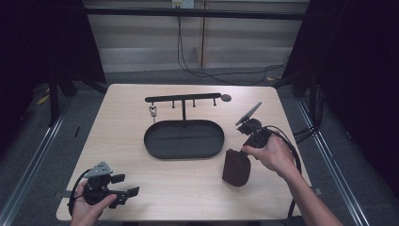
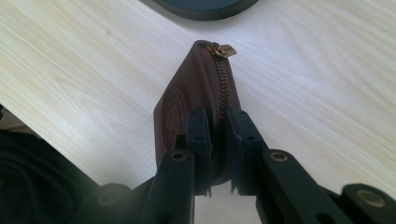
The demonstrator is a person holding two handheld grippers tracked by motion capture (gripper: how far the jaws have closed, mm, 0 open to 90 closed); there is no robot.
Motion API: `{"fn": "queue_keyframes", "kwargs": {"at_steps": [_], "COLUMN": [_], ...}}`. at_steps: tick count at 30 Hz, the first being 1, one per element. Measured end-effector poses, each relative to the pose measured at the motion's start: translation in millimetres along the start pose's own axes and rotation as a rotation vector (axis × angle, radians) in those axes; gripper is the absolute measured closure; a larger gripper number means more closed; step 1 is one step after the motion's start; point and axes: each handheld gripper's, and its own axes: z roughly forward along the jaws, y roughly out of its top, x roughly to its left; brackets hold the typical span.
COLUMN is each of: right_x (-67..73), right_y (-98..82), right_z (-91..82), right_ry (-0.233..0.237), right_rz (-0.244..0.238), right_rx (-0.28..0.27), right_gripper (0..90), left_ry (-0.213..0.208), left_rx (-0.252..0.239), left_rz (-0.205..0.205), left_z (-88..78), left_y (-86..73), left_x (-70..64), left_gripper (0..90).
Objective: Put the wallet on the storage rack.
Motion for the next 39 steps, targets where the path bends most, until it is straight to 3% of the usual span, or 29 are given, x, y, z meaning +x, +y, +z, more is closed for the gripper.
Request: {"fn": "queue_keyframes", "kwargs": {"at_steps": [11, 21, 39], "right_x": [-4.8, -9.3, -10.5], "right_y": [9.2, 19.3, 42.8], "right_z": [-15.6, -22.5, -35.9], "right_ry": [-0.016, -0.028, -0.054], "right_rz": [0.017, 0.023, 0.04], "right_rx": [-0.01, -0.003, -0.036], "right_gripper": [80.8, 81.0, 83.5], "left_ry": [-0.002, -0.007, -0.01], "left_rx": [0.004, 0.015, 0.011], "left_rz": [-0.006, 0.003, 0.003], "left_z": [0.7, 1.9, 0.7], "left_y": [0.0, 0.4, -0.6], "left_x": [0.9, 0.7, -0.5], "left_gripper": [18.9, 18.8, 18.8]}}
